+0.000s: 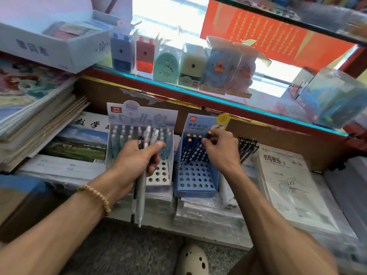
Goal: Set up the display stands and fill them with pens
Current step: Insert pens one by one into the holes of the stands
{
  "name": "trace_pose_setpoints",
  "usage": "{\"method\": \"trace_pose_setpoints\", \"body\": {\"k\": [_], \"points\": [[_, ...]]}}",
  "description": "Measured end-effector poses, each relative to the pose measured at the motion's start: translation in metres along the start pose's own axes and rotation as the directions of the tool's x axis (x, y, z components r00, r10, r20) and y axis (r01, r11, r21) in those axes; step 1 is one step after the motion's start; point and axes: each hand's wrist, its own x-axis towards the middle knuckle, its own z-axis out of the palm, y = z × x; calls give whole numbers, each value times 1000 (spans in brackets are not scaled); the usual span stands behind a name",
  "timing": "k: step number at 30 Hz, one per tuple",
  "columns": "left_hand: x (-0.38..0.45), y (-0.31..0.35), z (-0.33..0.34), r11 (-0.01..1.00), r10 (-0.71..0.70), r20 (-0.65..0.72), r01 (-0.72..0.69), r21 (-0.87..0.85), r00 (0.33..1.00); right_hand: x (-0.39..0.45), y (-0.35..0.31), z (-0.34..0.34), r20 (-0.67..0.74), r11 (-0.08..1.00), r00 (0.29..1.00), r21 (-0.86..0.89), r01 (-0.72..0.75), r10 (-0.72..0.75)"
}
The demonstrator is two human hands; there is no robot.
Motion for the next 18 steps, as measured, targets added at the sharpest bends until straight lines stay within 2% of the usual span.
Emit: {"method": "trace_pose_setpoints", "body": {"k": [4,11,18], "points": [[0,1,-3,1000,5,7,-5,9,1000,-1,1,5,59,1000,998,-7,-15,15],[-3,2,-6,999,24,41,-25,32,999,-5,0,11,217,997,975,-38,68,-58],[-7,4,-8,1000,-1,111,0,10,994,-4,-2,17,216,995,976,-85,48,-29]]}}
